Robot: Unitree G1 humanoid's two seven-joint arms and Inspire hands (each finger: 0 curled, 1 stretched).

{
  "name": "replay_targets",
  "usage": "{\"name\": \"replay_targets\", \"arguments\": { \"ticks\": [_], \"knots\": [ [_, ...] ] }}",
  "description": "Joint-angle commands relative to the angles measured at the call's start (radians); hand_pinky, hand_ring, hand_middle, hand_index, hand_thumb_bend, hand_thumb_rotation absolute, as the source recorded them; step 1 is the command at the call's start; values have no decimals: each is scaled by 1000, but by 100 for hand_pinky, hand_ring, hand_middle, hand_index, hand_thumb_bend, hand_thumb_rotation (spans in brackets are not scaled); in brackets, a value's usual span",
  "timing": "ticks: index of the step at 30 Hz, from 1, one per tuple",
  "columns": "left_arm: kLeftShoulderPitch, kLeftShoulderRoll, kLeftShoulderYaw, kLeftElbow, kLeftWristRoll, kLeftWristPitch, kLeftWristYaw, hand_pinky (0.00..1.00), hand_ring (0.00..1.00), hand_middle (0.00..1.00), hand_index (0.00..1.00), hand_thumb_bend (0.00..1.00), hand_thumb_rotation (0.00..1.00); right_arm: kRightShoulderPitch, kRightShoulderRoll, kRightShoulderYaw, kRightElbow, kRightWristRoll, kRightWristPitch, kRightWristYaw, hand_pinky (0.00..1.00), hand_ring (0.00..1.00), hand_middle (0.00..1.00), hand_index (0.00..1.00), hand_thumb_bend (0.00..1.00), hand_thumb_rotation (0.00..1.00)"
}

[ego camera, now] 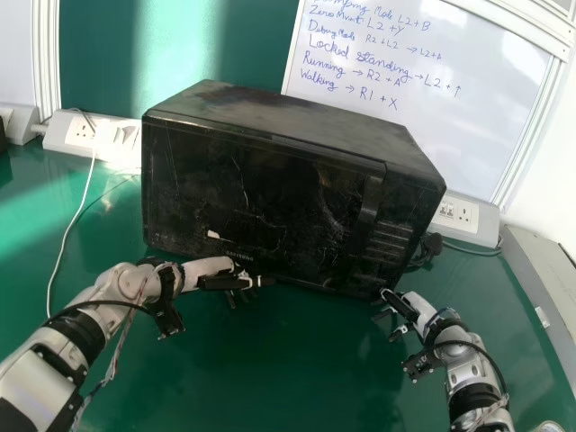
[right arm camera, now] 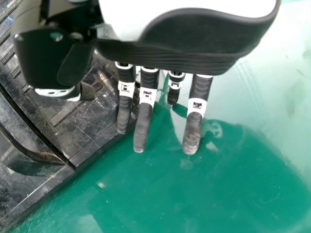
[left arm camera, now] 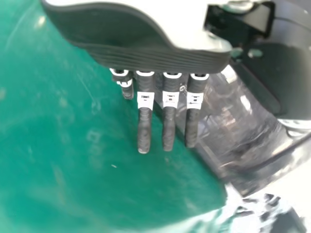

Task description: Open the door of oven

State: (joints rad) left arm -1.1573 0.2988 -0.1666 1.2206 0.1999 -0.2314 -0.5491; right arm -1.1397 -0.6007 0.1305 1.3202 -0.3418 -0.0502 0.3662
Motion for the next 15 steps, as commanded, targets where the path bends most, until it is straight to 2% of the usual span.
{"name": "replay_targets", "arguments": {
  "ticks": [1, 3, 6, 10, 15],
  "knots": [
    [50, -29, 32, 10, -43, 29, -90, 47, 56, 65, 66, 61, 59, 46, -4, 5, 18, -4, 16, 22, 31, 43, 57, 71, 44, 51],
    [53, -30, 54, 0, -78, 46, -135, 49, 58, 65, 68, 65, 65, 47, -5, 5, 18, -4, 17, 22, 33, 44, 57, 70, 45, 51],
    [56, -29, 80, -15, -123, 61, -207, 51, 59, 67, 68, 70, 68, 51, -8, 3, 17, -3, 12, 22, 33, 43, 57, 70, 45, 52],
    [72, -29, 130, -46, -191, 60, -296, 49, 59, 67, 67, 77, 76, 53, -9, -1, 17, 0, 13, 24, 33, 44, 58, 70, 46, 52],
    [83, -44, 211, -81, -299, 136, -392, 45, 56, 65, 65, 89, 79, 58, -11, -4, 18, 5, 15, 27, 29, 44, 59, 72, 45, 51]
  ]
}}
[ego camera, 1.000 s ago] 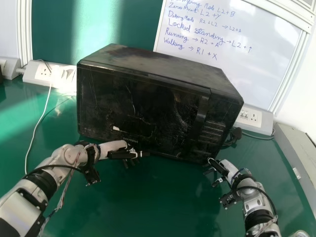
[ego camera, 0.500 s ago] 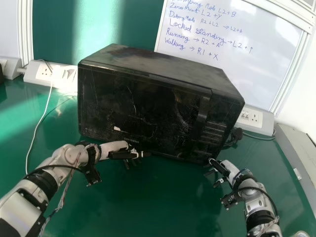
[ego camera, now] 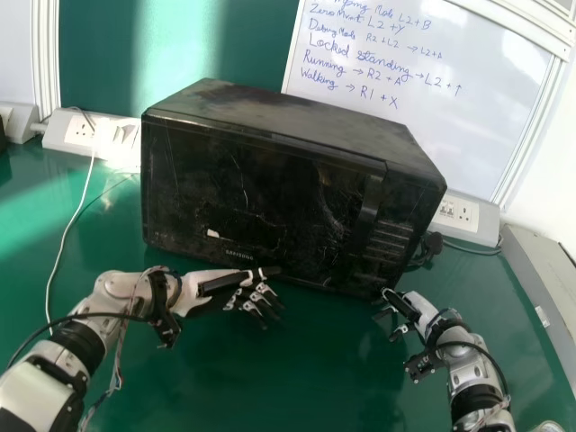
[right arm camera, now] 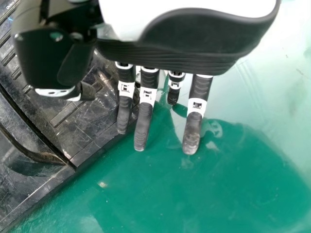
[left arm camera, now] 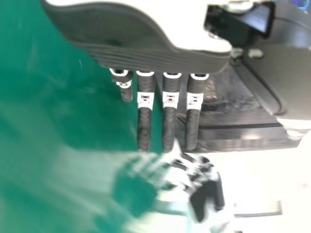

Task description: Open the door of oven

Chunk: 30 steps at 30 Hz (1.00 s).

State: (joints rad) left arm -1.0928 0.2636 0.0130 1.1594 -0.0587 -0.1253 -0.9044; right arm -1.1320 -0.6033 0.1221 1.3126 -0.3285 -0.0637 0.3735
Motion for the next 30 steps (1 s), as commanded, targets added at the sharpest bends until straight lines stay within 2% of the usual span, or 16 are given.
{"name": "replay_targets", "arguments": {
  "ticks": [1, 8, 11, 19, 24, 27, 30],
  "knots": [
    [21, -12, 47, -27, -62, 47, -55, 44, 55, 65, 65, 90, 80, 51, -9, 6, 25, -8, 27, 18, 30, 44, 60, 72, 45, 52],
    [37, -32, 126, -93, -180, 162, -119, 42, 54, 65, 66, 94, 83, 53, -12, 9, 26, -9, 28, 14, 32, 44, 61, 71, 48, 53],
    [47, -39, 141, -129, -208, 192, -120, 43, 57, 72, 70, 96, 86, 52, -12, 6, 26, -5, 35, 10, 31, 43, 60, 71, 48, 51],
    [61, -71, 192, -173, -278, 246, -95, 43, 65, 83, 81, 95, 86, 52, -15, -4, 25, 6, 37, 22, 31, 44, 60, 73, 46, 51],
    [70, -82, 205, -195, -301, 252, -86, 43, 67, 84, 81, 89, 83, 54, -17, 6, 24, -4, 31, 16, 30, 44, 61, 72, 47, 52],
    [78, -90, 213, -213, -315, 268, -81, 44, 70, 85, 82, 89, 81, 55, -17, 3, 25, 0, 35, 18, 31, 44, 61, 72, 47, 51],
    [84, -97, 220, -219, -335, 277, -81, 49, 74, 88, 88, 91, 82, 58, -15, 1, 24, 2, 33, 14, 32, 44, 61, 72, 47, 52]
  ]
}}
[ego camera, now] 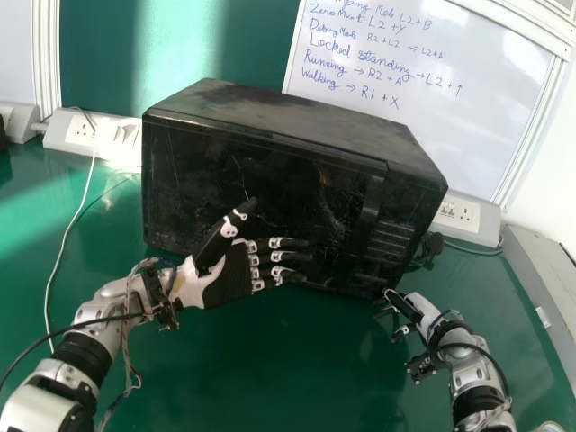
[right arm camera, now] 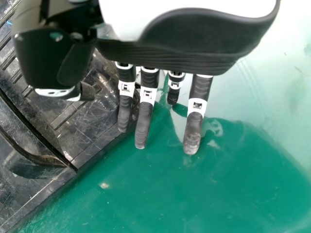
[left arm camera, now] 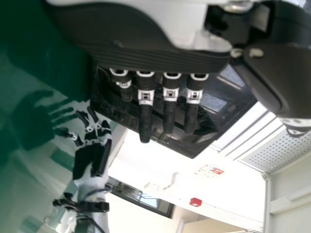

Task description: Open the door of oven

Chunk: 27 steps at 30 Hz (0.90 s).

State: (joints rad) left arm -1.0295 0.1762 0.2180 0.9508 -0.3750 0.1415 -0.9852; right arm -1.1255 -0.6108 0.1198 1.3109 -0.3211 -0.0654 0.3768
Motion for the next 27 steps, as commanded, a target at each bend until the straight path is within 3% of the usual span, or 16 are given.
{"name": "replay_targets", "arguments": {
  "ticks": [1, 8, 14, 18, 22, 27],
  "knots": [
    [22, -13, 18, -13, -24, 16, 3, 51, 76, 90, 89, 92, 82, 52, -7, 4, 25, -6, 34, 9, 32, 44, 62, 72, 47, 52],
    [44, -20, 18, -39, -44, 24, 14, 64, 89, 98, 95, 99, 86, 62, -5, 26, 25, -25, 13, -4, 34, 46, 62, 75, 45, 53],
    [58, -25, 24, -59, -62, 37, 23, 72, 95, 100, 96, 100, 87, 63, 2, 19, 25, -14, 29, -16, 32, 45, 63, 75, 47, 52],
    [63, -34, 36, -64, -82, 42, 24, 75, 97, 100, 97, 100, 90, 65, 1, 15, 26, -12, 28, -12, 32, 45, 63, 75, 47, 52],
    [62, -52, 72, -53, -126, 59, 30, 81, 99, 100, 97, 100, 99, 64, 1, 12, 26, -10, 28, -9, 33, 46, 64, 75, 49, 52],
    [67, -62, 89, -59, -141, 61, 43, 84, 100, 100, 95, 100, 100, 65, 2, -1, 26, 3, 32, 2, 33, 46, 62, 75, 52, 51]
  ]
}}
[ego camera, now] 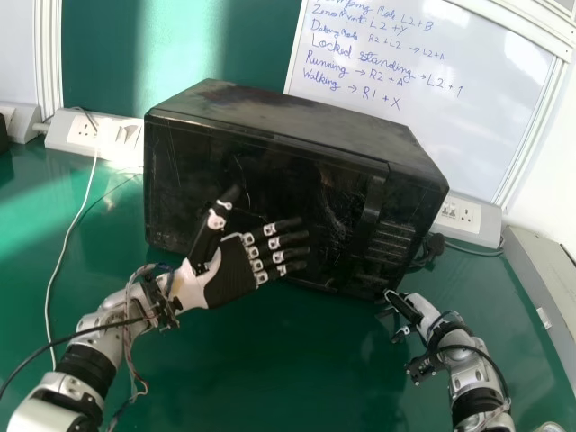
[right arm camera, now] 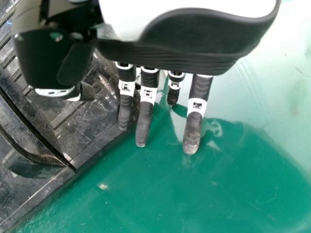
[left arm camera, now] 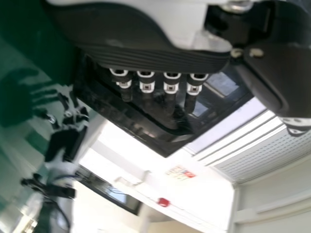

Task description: Open the door of oven

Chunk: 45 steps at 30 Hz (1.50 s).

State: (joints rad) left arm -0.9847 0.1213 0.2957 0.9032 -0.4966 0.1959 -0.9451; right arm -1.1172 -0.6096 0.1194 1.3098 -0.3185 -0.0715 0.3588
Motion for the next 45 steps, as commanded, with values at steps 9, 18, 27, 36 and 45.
{"name": "replay_targets", "arguments": {
  "ticks": [9, 18, 27, 36, 45],
  "knots": [
    [16, -24, 3, -42, -12, 10, 58, 94, 100, 100, 100, 100, 100, 58, 2, 10, 26, -11, 31, 14, 34, 46, 65, 77, 52, 54],
    [-6, -41, -31, -31, 39, -59, 87, 96, 100, 100, 100, 100, 100, 51, 5, 3, 28, -5, 42, 9, 33, 46, 64, 76, 52, 54],
    [1, -47, -59, -46, 74, -124, 113, 97, 100, 100, 100, 100, 100, 57, 6, 9, 27, -11, 34, 7, 33, 45, 62, 75, 50, 59],
    [-10, -41, -90, -38, 97, -142, 93, 95, 100, 100, 99, 100, 100, 64, 9, 16, 27, -12, 29, 19, 31, 44, 62, 76, 47, 63],
    [-68, -44, -107, 84, 168, -242, 147, 99, 100, 100, 100, 100, 100, 70, 12, 5, 27, -3, 28, 20, 31, 44, 60, 74, 46, 66]
  ]
}}
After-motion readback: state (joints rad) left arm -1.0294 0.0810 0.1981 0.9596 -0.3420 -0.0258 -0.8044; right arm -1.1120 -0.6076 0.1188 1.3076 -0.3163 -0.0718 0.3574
